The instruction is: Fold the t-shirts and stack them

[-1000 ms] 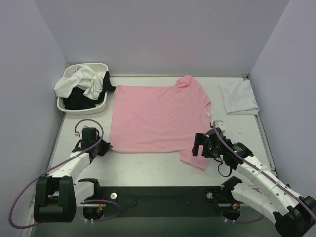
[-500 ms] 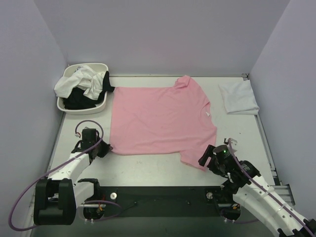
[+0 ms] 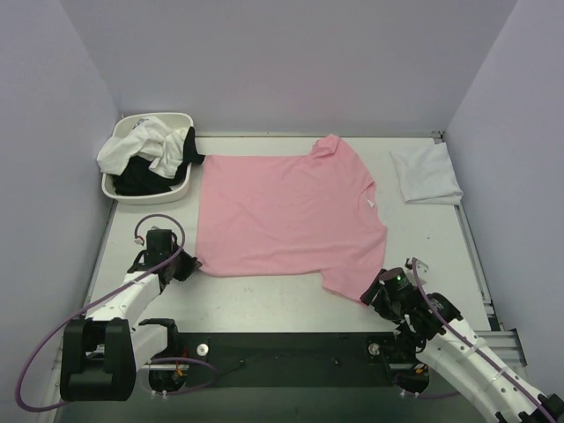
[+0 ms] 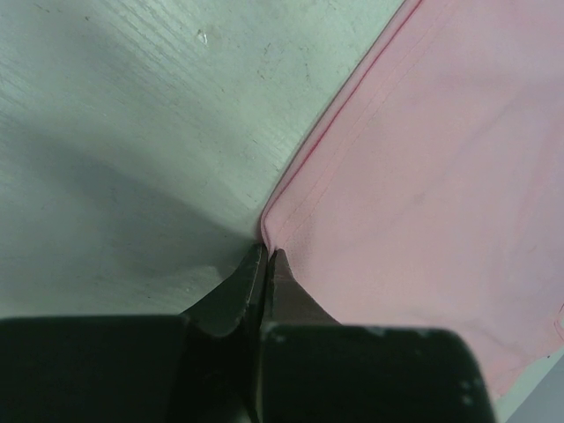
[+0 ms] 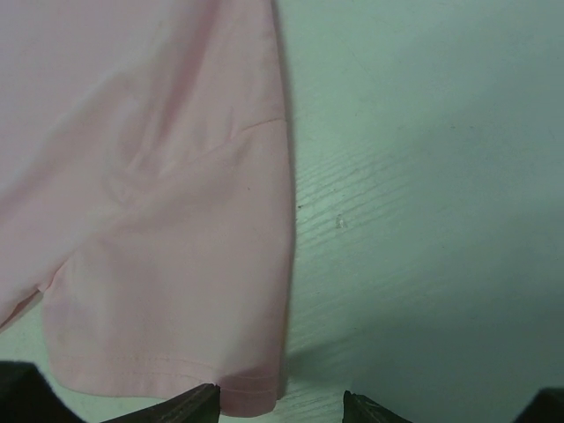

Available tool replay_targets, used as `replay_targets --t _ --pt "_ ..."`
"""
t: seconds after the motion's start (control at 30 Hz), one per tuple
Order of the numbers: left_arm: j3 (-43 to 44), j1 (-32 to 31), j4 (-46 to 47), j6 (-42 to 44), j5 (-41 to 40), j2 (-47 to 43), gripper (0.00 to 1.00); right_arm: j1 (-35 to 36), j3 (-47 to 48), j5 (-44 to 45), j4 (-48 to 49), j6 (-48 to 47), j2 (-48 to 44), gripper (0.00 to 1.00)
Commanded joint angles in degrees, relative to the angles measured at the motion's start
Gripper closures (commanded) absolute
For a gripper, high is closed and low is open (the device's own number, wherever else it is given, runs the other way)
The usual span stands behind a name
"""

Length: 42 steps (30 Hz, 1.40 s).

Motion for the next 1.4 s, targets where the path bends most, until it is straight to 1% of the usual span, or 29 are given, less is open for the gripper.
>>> replay_targets --t 0.0,0.33,0.47,0.5,0.57,0.6,0.7,0.83,0.93,0.97,1.13,1.2,1.33,1.37 --pt "1.41 0.16 -1.13 1.44 -0.16 -0.26 1.00 0.59 -1.32 2.20 -0.67 2.07 1.41 0.44" --pt "2.03 0.16 -1.04 1.62 -0.34 0.62 1.00 0.50 -1.75 2.02 7.23 1.46 10.37 0.44" --pt "2.03 0.25 -1.22 1.62 -0.25 0.62 1.00 0.59 -2.28 1.50 8.64 1.45 11.61 0.49" --pt "2.20 0.25 -1.22 1.71 -0.25 0.62 1.00 0.59 -2.28 1.49 8.73 1.37 11.70 0.53" --pt "2.12 0.25 -1.31 1.62 -0.43 0.62 1.00 0.59 -2.28 1.49 8.82 1.19 11.61 0.55" --pt "2.12 0.25 -1.48 1.79 -0.43 0.71 1.00 0.59 -2.46 1.49 8.65 1.10 11.70 0.59" --pt "2.03 0.34 -1.66 1.79 -0.69 0.53 1.00 0.59 -3.25 0.97 8.82 1.28 11.70 0.67" --pt "1.85 0.51 -1.92 1.79 -0.69 0.18 1.00 0.67 -4.48 -0.44 9.96 1.81 11.17 0.74" --pt "1.59 0.60 -1.92 1.79 -0.69 -0.08 1.00 0.76 -4.83 -0.61 10.05 1.81 10.47 0.91" --pt "1.59 0.60 -1.92 1.71 -0.69 -0.17 1.00 0.76 -4.83 -0.53 10.14 1.81 10.29 1.00" --pt "1.94 0.60 -3.24 1.79 -0.43 -1.57 1.00 0.85 -4.04 0.35 8.82 1.37 9.77 1.00" --pt "2.73 0.60 -5.42 2.14 -0.43 -2.63 1.00 1.11 -2.12 1.31 6.73 0.84 8.28 1.00" --pt "3.44 0.60 -9.82 2.85 -0.69 -8.51 1.00 2.61 2.45 4.38 0.92 -0.65 3.10 1.00" --pt "3.70 0.60 -12.27 2.85 -0.69 -9.74 1.00 3.22 4.29 4.92 -0.31 -1.00 2.13 1.00"
